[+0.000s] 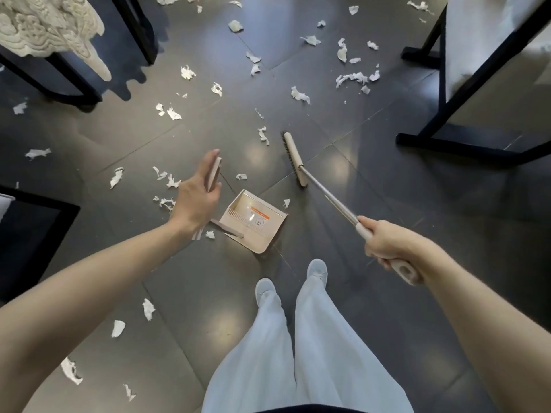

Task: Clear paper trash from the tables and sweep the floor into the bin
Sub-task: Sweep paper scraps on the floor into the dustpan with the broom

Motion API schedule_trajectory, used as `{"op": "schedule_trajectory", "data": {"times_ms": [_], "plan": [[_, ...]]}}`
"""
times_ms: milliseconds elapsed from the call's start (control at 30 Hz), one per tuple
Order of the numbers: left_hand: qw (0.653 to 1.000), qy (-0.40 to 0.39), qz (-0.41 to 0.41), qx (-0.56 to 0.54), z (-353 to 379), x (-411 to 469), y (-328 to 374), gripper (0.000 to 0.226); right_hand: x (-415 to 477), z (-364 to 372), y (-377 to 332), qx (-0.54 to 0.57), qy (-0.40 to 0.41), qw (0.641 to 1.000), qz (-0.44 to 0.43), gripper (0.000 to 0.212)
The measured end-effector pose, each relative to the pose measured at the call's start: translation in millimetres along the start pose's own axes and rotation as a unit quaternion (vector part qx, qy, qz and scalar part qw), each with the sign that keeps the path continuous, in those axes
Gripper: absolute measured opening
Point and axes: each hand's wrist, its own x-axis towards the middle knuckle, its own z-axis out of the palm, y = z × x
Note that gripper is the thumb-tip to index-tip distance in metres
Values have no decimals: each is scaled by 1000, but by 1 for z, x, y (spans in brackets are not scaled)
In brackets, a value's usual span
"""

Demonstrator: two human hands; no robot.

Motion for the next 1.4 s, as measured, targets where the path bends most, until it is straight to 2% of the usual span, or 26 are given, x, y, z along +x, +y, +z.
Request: {"op": "schedule_trajectory", "data": {"times_ms": [233,333,500,667,833,1000,1200,1333,1400], "plan": [[1000,4,1,-4,13,18,12,62,2,38,-30,37,-94,995,-14,75],[1000,8,-6,-15,6,17,7,63,-3,36,-35,145,-154,977,9,72],[998,36,-45,-7,-15,9,-11,66,-18,4,-44,161,-158,974,-5,72],[994,48,-88,-37,-25,20,-10,63,-8,-30,-75,103,-109,987,-52,73],[986,103,-125,-40,-21,43,-7,66,54,-80,-116,48,-47,993,-98,47],[974,154,-161,-36,-14,69,-1,68,134,-133,-168,-55,28,986,-153,19],[958,198,-204,-35,-9,108,9,67,219,-177,-205,-172,54,970,-165,31],[959,207,-190,-32,-6,122,12,66,249,-181,-215,-186,-23,974,-125,42],[959,206,-192,-30,-8,128,12,65,248,-176,-211,-188,-53,973,-121,54]]}}
